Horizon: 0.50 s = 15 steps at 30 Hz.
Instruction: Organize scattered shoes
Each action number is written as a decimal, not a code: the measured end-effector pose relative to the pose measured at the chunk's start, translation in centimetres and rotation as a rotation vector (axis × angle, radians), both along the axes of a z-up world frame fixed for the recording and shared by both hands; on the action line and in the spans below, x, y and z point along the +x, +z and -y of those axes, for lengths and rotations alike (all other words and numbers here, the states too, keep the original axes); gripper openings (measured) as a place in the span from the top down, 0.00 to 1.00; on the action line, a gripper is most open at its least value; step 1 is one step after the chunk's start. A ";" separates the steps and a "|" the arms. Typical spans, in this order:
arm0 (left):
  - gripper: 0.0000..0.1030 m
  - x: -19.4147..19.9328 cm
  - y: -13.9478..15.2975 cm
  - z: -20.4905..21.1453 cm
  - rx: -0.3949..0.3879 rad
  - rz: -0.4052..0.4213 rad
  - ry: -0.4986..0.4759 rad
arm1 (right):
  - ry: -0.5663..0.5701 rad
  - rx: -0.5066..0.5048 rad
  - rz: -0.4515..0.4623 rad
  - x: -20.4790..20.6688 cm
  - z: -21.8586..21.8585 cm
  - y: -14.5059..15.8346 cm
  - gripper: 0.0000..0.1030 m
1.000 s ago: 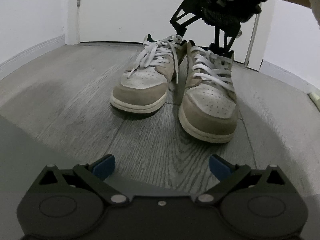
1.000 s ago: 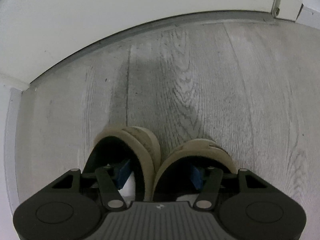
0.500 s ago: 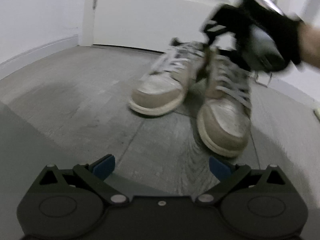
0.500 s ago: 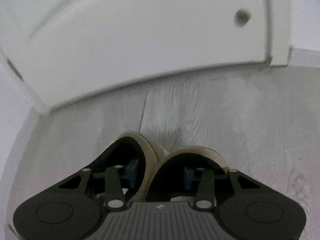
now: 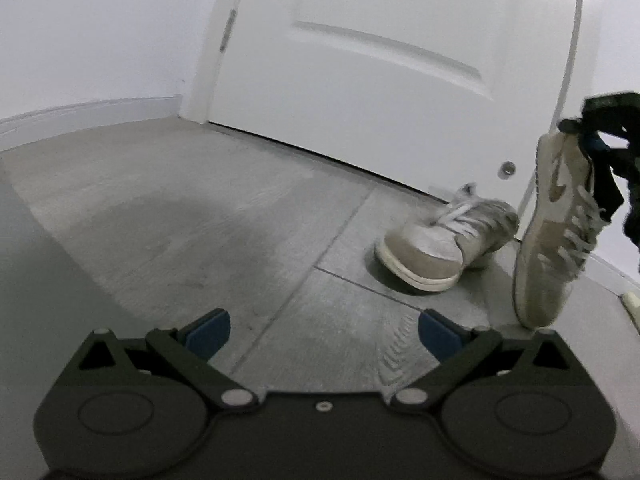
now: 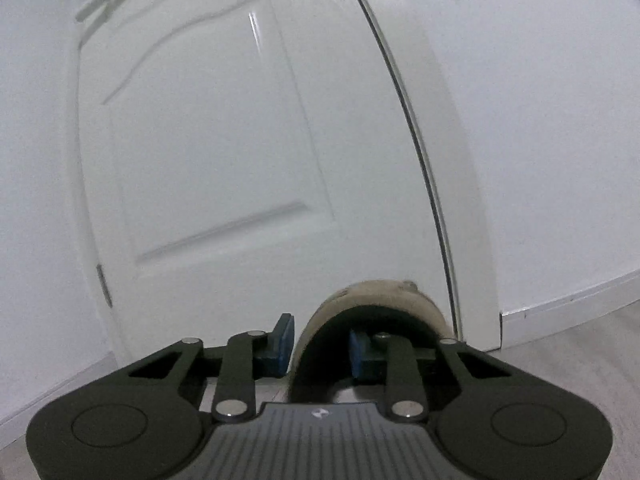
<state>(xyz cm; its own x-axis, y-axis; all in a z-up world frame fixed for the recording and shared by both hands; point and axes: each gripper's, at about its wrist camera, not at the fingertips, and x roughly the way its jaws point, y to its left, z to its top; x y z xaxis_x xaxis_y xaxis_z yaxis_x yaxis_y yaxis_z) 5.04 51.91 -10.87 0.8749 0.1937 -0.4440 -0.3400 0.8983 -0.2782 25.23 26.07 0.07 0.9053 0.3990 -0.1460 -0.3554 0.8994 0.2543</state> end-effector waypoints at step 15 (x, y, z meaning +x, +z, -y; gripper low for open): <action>0.01 -1.6 1.8 -0.4 -0.018 0.127 -0.042 | 0.116 -0.059 0.012 -2.6 2.8 3.9 0.75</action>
<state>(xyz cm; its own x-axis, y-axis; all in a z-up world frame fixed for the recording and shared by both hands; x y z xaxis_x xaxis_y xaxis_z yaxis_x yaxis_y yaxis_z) 3.40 52.33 -9.05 0.9314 0.1487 -0.3323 -0.2633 0.9055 -0.3327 22.68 23.23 4.00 0.8552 0.4925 -0.1617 -0.4610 0.8652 0.1972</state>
